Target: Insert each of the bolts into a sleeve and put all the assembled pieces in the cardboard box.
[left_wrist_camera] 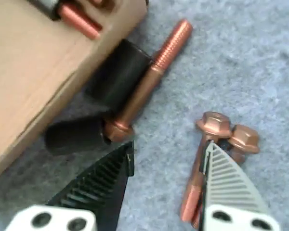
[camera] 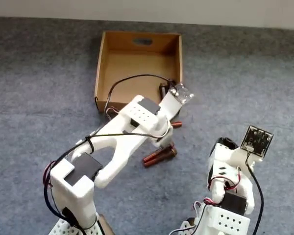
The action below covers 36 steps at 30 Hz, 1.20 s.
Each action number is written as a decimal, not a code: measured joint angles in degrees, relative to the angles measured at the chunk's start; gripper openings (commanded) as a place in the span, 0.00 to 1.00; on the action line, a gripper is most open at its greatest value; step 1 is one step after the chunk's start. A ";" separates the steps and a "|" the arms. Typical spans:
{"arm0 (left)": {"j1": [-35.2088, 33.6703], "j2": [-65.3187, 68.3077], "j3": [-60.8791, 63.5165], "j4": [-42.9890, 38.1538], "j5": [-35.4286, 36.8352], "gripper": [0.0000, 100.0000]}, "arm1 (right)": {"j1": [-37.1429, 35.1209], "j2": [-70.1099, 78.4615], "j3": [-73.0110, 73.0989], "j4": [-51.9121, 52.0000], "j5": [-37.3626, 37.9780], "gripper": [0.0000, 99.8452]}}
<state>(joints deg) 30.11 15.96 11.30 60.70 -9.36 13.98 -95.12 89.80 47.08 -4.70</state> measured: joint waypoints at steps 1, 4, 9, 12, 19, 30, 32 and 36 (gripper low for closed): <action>0.00 0.53 -0.44 -0.09 -0.09 0.23 | 0.00 0.00 0.00 0.00 0.00 0.01; 1.14 1.67 -0.97 -0.09 -0.09 0.23 | 0.00 0.00 0.00 0.00 0.00 0.01; 2.73 1.93 -0.97 -0.09 -0.09 0.23 | 0.00 0.00 0.00 0.00 0.00 0.01; 2.73 1.93 -0.97 -0.09 -0.09 0.23 | 0.00 0.00 0.00 0.00 0.00 0.01; 3.25 1.93 -1.58 0.79 -0.18 0.23 | 0.00 0.00 0.00 0.00 0.00 0.01; 8.00 3.25 -5.80 8.62 0.00 0.20 | 0.00 0.00 0.00 0.00 0.00 0.01; 7.82 3.25 -5.80 8.62 0.00 0.20 | 0.00 0.00 0.00 0.00 0.00 0.01; 8.00 3.25 -4.66 7.82 0.00 0.20 | 0.00 0.00 0.00 0.00 0.00 0.01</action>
<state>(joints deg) 38.11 19.21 6.64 68.53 -9.36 13.98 -95.12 89.80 47.08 -4.70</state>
